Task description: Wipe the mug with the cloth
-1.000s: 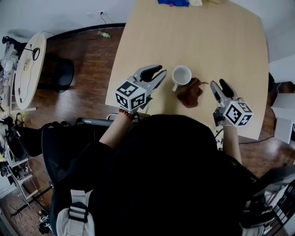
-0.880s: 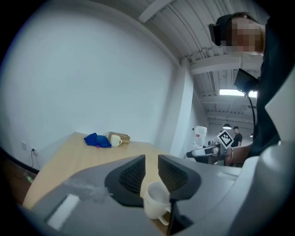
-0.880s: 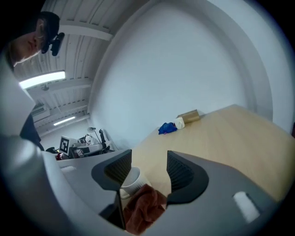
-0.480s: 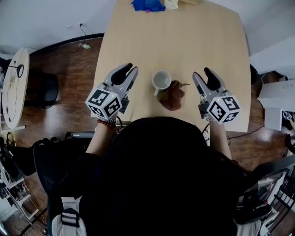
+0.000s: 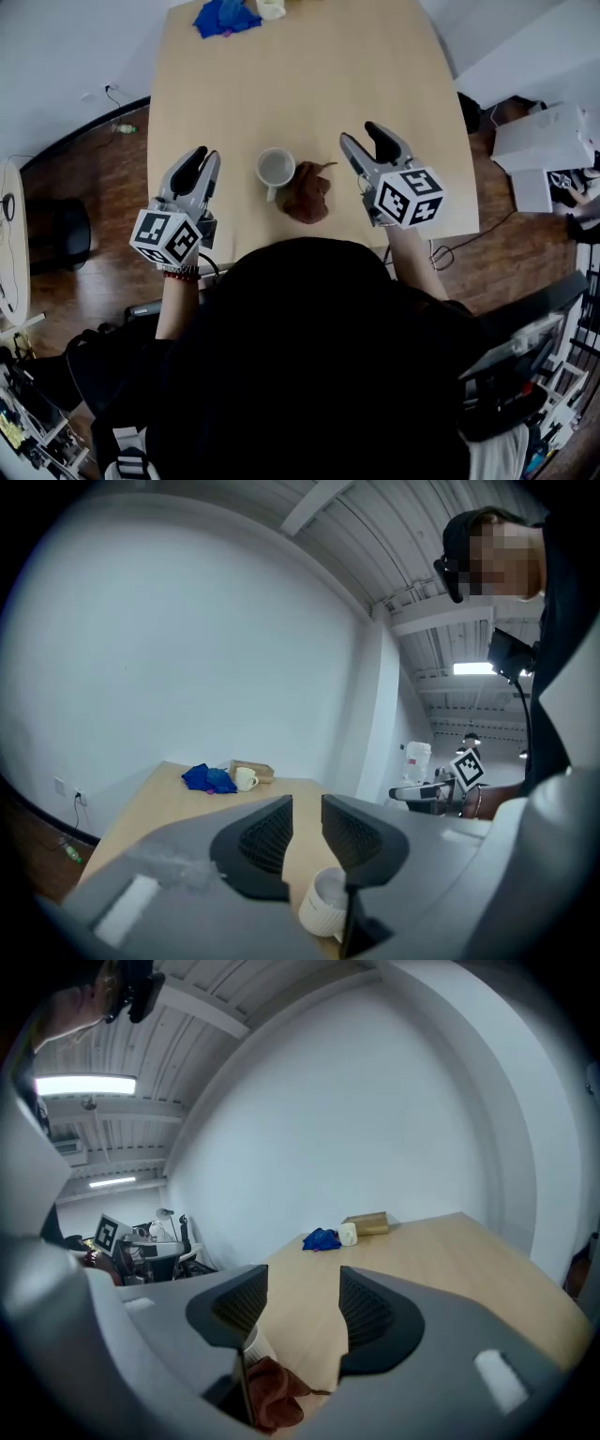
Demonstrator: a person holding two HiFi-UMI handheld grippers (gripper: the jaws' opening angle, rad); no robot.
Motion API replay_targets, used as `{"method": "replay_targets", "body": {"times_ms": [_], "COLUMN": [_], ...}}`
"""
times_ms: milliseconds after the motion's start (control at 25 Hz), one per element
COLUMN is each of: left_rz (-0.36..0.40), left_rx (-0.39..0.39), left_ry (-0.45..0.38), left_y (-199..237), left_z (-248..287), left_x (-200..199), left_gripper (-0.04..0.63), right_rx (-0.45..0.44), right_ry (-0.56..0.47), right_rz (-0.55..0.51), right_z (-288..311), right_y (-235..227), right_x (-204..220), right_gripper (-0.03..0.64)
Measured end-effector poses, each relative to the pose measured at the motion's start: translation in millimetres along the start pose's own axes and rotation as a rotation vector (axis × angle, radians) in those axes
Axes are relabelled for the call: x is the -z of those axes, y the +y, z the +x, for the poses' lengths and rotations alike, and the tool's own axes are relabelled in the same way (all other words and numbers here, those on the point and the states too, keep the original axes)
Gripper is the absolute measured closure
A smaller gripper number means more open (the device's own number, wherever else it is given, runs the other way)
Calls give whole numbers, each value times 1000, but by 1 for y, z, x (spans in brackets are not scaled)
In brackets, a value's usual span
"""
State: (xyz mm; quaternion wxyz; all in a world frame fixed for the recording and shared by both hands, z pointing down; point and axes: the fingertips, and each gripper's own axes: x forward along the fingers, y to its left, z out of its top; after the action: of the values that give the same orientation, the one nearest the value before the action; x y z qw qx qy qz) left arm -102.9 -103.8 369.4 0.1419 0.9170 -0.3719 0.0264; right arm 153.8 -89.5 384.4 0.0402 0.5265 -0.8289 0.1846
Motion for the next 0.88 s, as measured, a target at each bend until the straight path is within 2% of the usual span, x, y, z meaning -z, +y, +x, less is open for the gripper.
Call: {"method": "replay_targets", "body": {"times_ms": [160,400,880], "left_rz": [-8,-10,7], "left_rx": [0,-6,17], "left_ry": [0,16,26], "left_y": [1,-1,-11], "left_z": [3,2,10], "left_x": [2,7,7], "left_gripper": [502,503,502], "right_rx": [8,-30,-31], "right_ry": [0,10,11], "right_rz": [-14,-23,-22], "right_z": [3,9,3], "right_y": [0,14,10], "right_x": [0,4,2], "right_gripper": [383,383,385]}}
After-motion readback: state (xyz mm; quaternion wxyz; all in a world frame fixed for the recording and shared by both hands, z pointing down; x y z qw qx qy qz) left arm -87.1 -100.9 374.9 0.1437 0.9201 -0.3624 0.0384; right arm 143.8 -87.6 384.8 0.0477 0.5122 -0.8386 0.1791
